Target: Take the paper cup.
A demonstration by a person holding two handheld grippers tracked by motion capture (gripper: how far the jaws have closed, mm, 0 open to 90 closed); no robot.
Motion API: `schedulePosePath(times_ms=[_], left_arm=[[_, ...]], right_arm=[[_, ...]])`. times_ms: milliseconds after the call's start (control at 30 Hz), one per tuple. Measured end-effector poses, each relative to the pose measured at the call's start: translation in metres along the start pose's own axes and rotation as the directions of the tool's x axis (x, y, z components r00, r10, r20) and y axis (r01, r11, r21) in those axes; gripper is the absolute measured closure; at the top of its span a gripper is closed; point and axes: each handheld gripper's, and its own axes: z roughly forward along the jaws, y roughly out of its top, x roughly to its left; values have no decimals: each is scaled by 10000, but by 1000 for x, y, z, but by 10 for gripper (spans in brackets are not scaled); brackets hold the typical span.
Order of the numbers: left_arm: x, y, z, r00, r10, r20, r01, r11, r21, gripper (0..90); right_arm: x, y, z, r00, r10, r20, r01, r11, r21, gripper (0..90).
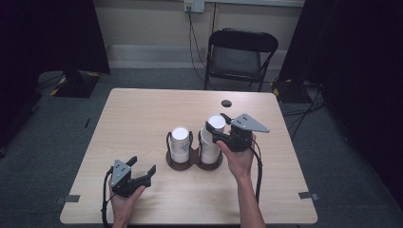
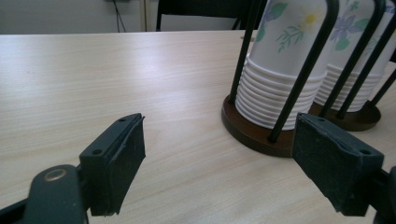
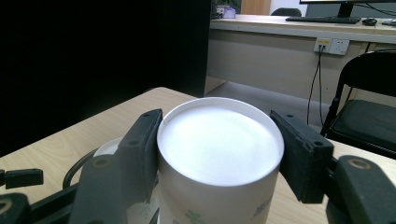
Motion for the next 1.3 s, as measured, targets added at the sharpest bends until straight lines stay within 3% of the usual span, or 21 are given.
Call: schedulePosePath(times_ms=[367, 600, 700, 933, 1300], left_arm=[[0, 0, 0, 10000, 11, 30, -11, 10000, 1, 208], [-1, 2, -1, 9995, 74, 299, -77, 9999, 108, 219], [-1, 2, -1, 9994, 30, 337, -34, 9999, 114, 220], [-5, 3, 0, 9979, -216, 614, 210, 9997, 101, 230], [-17, 8, 2, 9951, -47, 986, 43, 10000, 44, 273]], right_arm=[[-3, 5, -12, 9997, 215, -65, -217, 9991, -356, 373], [-7, 6, -27, 9986, 512, -106, -517, 9969, -591, 373], [-9, 4, -33, 9991, 420, -63, -422, 9977, -527, 373], [-12, -2, -49, 9975, 704, -7, -703, 9953, -670, 373], [-5, -14, -66, 9907, 1319, -339, -1347, 9859, -988, 374]])
